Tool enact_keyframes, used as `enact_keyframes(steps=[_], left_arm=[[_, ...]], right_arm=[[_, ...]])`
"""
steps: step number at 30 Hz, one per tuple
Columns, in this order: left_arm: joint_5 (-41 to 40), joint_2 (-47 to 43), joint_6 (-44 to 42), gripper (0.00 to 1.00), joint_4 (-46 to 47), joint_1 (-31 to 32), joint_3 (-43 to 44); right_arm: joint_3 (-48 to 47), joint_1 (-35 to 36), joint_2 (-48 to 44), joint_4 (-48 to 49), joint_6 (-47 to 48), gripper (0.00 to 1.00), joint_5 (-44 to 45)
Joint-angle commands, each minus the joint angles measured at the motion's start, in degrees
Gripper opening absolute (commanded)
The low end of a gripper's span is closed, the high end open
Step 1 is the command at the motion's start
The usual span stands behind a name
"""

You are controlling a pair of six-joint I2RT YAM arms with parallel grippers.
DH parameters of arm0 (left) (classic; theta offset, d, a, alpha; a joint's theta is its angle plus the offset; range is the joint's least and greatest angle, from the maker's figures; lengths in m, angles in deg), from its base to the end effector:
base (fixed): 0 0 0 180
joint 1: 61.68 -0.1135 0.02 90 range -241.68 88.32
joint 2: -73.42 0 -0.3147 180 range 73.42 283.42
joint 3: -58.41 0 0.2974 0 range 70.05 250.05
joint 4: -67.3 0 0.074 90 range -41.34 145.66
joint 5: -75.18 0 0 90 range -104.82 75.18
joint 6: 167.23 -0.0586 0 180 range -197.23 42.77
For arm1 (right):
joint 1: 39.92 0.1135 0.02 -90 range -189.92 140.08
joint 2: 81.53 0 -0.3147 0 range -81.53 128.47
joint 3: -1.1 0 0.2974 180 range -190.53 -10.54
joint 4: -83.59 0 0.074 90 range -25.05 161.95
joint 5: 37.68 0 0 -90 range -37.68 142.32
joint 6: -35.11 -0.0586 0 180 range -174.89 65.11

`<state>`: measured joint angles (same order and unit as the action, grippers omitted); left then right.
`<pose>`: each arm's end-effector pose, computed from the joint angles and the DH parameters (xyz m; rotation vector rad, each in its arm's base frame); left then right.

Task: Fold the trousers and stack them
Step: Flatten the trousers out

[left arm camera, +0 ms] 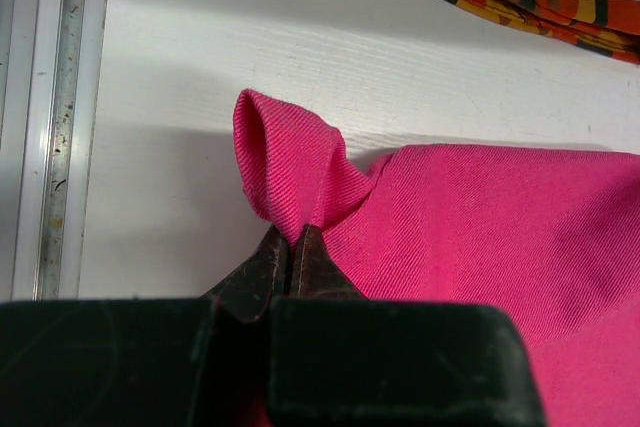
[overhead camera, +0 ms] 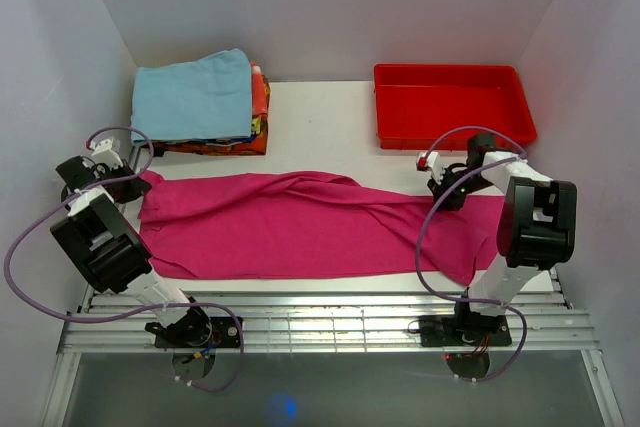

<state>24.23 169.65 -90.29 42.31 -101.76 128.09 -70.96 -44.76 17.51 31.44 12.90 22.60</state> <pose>0.3256 0.2258 0.1998 -0.2530 2.2345 -0.3596 0.3592 -0.0013 0.1667 -1.4430 2.2287 0.4179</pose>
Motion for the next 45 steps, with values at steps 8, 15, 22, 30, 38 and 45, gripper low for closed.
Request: enact_keyframes(steps=[8,15,22,30,38,45], left_arm=[[-2.0,1.8,-1.0,0.0,-2.6,-0.2,4.4],[-3.2,3.7,0.3,0.0,-4.1,-0.2,6.1],[-5.5,4.9,-0.6,0.0,-5.3,-1.0,8.4],[-7.5,7.6,-2.1,0.0,-7.5,-1.9,12.8],[-6.6,9.4,-3.6,0.0,-9.0,-1.9,14.2],[-4.0,9.4,-5.0,0.0,-10.1,-1.9,13.6]], right_arm=[[-31.8,0.2,-1.2,-9.2,3.0,0.08,6.5],[-24.5,4.8,-9.8,-2.8,10.5,0.08,11.1],[17.9,6.6,-30.4,5.9,20.3,0.08,18.8],[26.4,6.6,-45.3,-1.5,14.8,0.76,13.9],[-12.3,-6.8,-17.5,-15.7,1.0,0.71,-2.3],[-22.5,-9.8,1.1,-14.3,0.9,0.67,-2.8]])
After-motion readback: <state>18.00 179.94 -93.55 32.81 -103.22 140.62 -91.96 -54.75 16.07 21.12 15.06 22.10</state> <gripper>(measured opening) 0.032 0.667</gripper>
